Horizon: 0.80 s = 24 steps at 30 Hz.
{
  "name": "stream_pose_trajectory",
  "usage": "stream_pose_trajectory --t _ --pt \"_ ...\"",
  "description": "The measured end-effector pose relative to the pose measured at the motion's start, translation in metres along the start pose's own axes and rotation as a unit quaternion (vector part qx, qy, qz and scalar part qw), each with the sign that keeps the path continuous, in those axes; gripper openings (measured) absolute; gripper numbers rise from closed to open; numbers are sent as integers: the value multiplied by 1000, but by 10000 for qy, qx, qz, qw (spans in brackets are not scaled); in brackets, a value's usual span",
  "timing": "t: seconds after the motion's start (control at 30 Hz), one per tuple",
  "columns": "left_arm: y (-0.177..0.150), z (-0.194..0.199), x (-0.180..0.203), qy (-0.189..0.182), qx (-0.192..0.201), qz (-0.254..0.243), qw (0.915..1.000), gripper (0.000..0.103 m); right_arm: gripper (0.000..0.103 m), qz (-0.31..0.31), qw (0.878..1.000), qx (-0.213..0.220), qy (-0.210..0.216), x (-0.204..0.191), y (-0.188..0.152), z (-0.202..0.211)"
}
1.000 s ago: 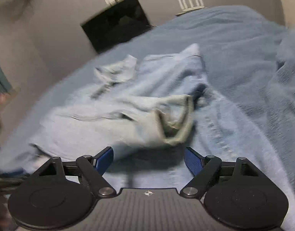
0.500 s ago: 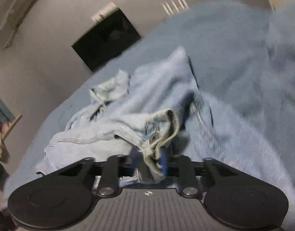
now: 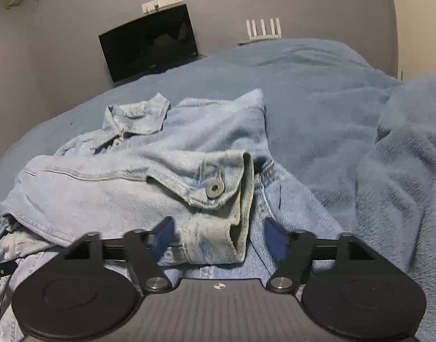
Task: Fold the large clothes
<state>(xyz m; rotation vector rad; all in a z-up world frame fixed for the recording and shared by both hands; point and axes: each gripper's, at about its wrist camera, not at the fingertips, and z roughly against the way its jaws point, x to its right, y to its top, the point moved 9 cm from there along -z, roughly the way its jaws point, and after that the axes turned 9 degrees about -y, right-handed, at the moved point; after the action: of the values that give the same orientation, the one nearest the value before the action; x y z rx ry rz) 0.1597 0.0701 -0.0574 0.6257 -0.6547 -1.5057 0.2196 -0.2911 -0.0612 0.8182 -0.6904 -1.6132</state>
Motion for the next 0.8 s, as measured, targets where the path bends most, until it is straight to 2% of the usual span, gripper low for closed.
stream_pose_trajectory --t 0.17,0.3,0.4,0.5,0.6,0.67,0.8 --pt "-5 19 -7 11 -137 324 9994 92 79 12 9999 -118 100 5 3 27" --pt "-12 51 -7 -173 -188 438 9987 92 80 131 9995 -154 224 19 13 63" --pt "-26 76 -8 -456 -312 591 9967 92 82 277 9992 -246 167 41 12 91" --pt "-44 95 -11 -858 -550 914 9906 92 82 191 9976 -628 205 68 1 111" --pt "-60 111 -12 -1150 -768 1135 9839 92 78 -99 9930 -1111 387 94 -18 123" --pt "-69 120 -12 -1221 -879 1155 9819 92 69 -260 9887 -1362 569 105 -30 131" --pt "-87 134 -12 -1335 -1206 1177 9766 88 60 -243 9856 -1497 751 109 -44 142"
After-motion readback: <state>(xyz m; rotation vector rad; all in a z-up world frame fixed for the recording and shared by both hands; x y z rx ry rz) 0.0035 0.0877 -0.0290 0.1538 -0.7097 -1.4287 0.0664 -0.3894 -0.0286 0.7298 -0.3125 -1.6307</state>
